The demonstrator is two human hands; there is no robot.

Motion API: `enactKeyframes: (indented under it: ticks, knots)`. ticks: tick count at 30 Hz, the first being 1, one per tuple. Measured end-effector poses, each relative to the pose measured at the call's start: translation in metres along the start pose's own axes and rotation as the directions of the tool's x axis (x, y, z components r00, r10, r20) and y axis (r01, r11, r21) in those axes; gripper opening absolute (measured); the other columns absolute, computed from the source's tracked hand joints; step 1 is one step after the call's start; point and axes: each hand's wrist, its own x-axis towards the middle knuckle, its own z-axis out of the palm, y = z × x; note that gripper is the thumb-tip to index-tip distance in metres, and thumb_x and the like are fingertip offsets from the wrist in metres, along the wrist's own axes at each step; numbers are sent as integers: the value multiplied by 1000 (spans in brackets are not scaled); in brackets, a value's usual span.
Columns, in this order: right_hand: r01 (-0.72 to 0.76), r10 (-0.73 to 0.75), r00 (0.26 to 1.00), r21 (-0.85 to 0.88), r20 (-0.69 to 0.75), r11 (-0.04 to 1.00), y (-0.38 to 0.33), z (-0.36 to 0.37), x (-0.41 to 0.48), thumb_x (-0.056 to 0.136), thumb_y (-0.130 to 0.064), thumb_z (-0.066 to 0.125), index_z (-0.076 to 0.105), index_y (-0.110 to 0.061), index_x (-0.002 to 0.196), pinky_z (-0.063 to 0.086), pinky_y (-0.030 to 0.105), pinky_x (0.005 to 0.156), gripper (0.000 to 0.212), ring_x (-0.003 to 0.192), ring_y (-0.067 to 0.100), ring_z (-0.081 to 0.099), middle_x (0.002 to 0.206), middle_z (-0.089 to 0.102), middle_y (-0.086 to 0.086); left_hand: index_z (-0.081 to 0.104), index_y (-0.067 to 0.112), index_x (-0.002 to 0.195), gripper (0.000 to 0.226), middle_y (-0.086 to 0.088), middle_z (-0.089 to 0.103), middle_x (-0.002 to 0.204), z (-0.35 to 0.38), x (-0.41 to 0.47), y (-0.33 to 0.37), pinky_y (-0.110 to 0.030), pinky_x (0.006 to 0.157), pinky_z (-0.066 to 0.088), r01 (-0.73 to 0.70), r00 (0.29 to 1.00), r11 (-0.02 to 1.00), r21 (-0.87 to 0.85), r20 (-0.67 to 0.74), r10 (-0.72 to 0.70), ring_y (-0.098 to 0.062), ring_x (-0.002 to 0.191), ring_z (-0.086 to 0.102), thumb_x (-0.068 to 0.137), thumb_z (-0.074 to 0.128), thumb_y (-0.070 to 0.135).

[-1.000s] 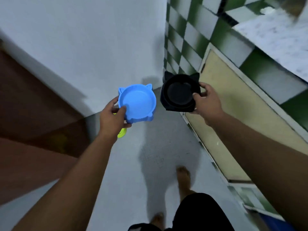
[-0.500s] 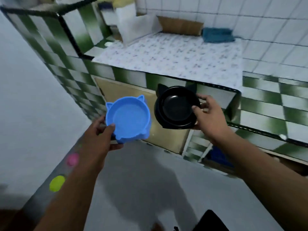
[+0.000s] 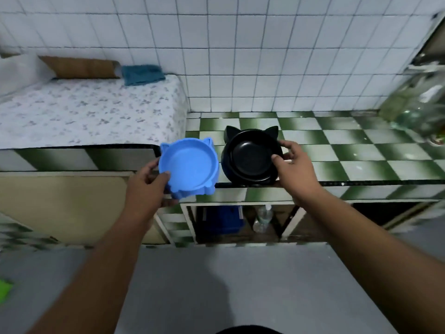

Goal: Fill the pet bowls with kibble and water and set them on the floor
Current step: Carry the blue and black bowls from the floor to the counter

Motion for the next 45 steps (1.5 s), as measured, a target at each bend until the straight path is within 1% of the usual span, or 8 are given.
enactKeyframes:
  ticks: [6,10,13,22,29,34,41,45]
  knots:
    - [-59,55,988,-26,-146,998,30,-98,59,98,-12,56,56,-21,128,61,55,60,31,83,26,68,94,60,3,61,26,133,37,-14,64,111,128,29,1,-36,53,61,57,993,998,28,103,-60,-32,81,71,99,64,12]
    - [-106,98,969,-24,-226,994,48,-137,95,98,-12,56,55,-22,128,60,45,54,32,77,25,66,87,61,3,63,29,131,38,-13,65,114,189,60,1,-36,56,61,61,986,997,44,155,-67,-31,82,73,96,66,12]
    - [-129,120,958,-18,-259,991,56,-154,124,98,-10,55,54,-20,126,59,39,50,30,78,24,65,90,61,4,63,25,134,42,-16,65,115,228,95,-4,-37,55,61,74,983,996,57,165,-83,-31,80,70,95,66,12]
    - [-197,183,894,9,-409,980,72,-170,235,97,-8,56,55,-18,125,60,50,56,29,75,24,64,82,57,4,62,18,131,37,-17,69,106,307,197,-17,-40,57,61,117,965,984,134,220,-144,-36,80,72,94,65,12]
    - [-258,206,888,-74,-411,963,92,-179,314,95,-11,57,55,-19,126,61,53,58,32,84,32,66,92,60,7,59,21,120,29,-13,66,112,357,246,-20,-38,55,62,194,960,966,172,167,-223,-33,88,74,94,64,11]
    - [-293,236,871,-73,-430,953,109,-197,383,94,-13,57,57,-23,118,61,51,58,26,89,35,66,95,61,6,58,18,132,36,-13,65,117,406,270,-31,-42,58,64,264,945,949,174,150,-291,-33,90,73,96,63,12]
    - [-325,267,905,-133,-330,936,129,-230,477,95,-11,53,55,-27,117,61,46,54,27,86,35,68,105,63,13,57,21,132,40,-15,64,120,485,301,-44,-47,60,65,322,943,926,196,21,-333,-34,82,73,94,65,10]
    - [-335,270,919,-209,-287,919,145,-244,520,94,-9,53,57,-26,110,60,55,56,24,86,39,68,97,64,15,57,24,123,33,-20,68,113,521,320,-48,-45,56,64,354,934,906,231,-47,-353,-34,71,74,93,65,12]
